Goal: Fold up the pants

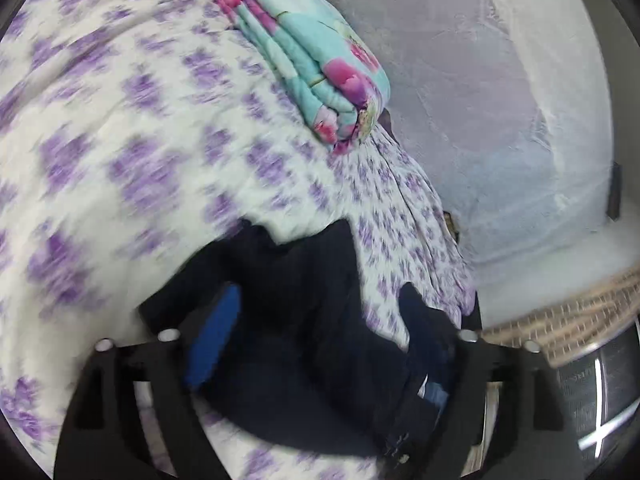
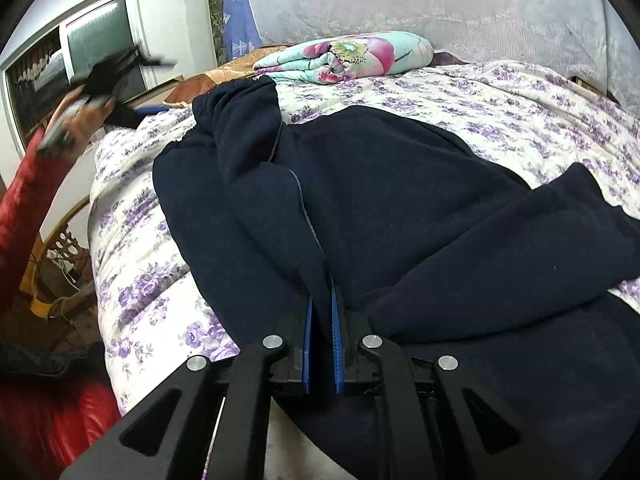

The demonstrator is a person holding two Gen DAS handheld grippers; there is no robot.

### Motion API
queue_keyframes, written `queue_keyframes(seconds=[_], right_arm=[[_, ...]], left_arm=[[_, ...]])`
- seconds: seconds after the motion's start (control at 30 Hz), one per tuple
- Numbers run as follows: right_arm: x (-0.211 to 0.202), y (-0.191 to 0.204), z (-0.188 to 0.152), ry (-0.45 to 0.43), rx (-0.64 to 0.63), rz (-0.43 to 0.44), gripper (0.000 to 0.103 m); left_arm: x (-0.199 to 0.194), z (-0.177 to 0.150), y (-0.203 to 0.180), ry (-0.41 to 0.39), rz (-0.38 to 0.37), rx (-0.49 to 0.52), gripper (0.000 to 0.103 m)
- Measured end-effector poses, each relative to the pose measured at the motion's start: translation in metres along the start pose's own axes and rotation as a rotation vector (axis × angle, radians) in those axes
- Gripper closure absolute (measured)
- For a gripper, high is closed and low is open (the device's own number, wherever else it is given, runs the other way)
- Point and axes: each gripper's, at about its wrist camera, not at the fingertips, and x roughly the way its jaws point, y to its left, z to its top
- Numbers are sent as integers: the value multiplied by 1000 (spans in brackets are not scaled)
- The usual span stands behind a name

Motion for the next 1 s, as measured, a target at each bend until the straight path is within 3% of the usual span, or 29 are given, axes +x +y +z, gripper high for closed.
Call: queue_keyframes(seconds=[0.1, 0.2, 0.33, 0.4, 0.47, 0.5, 0.57, 0.7, 0.83, 0.9, 1.0], right_arm=[[0, -7, 0, 2, 37, 38, 94], [2, -14, 1, 4, 78, 82, 94], [4, -15, 1, 4, 95, 99, 94], [3, -13, 1, 4, 91, 93, 94], [4, -14, 1, 4, 96, 100, 94], [4, -16, 0, 4, 102, 109, 93], [5, -21, 0, 3, 123, 133, 93], [5, -23, 0, 3, 139, 151, 93], [5, -19, 0, 2, 133, 141, 93], [5, -18, 0, 1, 131, 137, 93], [4, -18, 0, 0, 128, 133, 93]], left_arm=[[38, 18, -20, 80, -32, -66, 23], [74, 19, -51, 140, 22, -65, 23], [115, 35, -90, 148, 291, 78, 23], [126, 47, -83, 180, 347, 6, 23], [134, 57, -75, 194, 461, -28, 23], [142, 62, -81, 190, 577, 40, 23], [150, 62, -84, 191, 718, 134, 23], [167, 55, -91, 269, 752, 191, 23], [181, 35, -97, 299, 867, 346, 23], [175, 26, -88, 328, 878, 366, 23], [129, 10, -77, 289, 863, 407, 23]])
